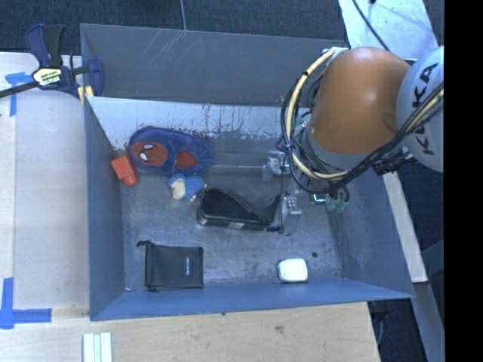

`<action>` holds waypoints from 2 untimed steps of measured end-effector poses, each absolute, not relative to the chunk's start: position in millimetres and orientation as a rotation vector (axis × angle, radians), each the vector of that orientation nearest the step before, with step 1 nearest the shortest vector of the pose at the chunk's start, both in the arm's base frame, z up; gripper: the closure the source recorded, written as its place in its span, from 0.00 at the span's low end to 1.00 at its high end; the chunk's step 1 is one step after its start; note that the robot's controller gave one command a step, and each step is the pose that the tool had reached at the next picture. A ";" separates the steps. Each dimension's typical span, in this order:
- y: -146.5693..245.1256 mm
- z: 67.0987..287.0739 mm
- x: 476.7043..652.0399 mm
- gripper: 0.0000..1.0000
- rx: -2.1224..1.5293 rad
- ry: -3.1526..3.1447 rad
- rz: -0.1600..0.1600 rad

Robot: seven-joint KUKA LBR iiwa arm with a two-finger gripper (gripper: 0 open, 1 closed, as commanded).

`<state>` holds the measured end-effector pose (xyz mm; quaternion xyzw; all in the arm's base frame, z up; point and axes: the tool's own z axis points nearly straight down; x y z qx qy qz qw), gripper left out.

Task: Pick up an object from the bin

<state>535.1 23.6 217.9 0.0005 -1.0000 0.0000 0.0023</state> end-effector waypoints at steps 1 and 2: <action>9.7 78.7 552.2 0.00 0.353 -3.138 0.001; 9.0 82.3 553.9 1.00 0.348 -3.143 0.004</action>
Offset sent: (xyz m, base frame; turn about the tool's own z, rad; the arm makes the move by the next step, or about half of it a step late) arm 0.0130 -0.0130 -0.1401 -0.2247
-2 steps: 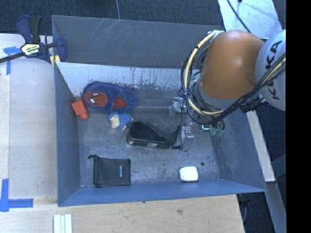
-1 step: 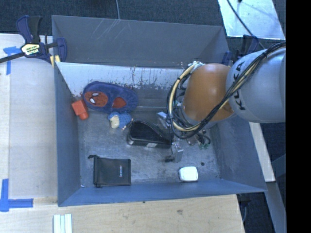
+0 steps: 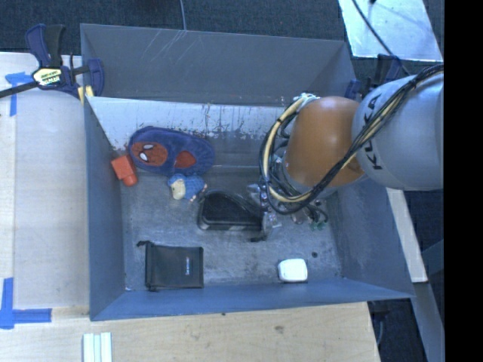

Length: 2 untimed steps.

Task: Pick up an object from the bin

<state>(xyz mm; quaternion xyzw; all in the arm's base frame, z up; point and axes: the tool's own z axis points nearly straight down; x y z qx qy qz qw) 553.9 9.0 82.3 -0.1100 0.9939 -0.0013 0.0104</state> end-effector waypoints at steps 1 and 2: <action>20.9 71.0 628.4 1.00 -0.385 3.128 -0.004; 30.4 208.9 603.0 1.00 -0.357 3.119 -0.002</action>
Offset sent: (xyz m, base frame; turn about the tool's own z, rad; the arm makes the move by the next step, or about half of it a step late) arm 0.0741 0.0135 -0.0123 -0.0221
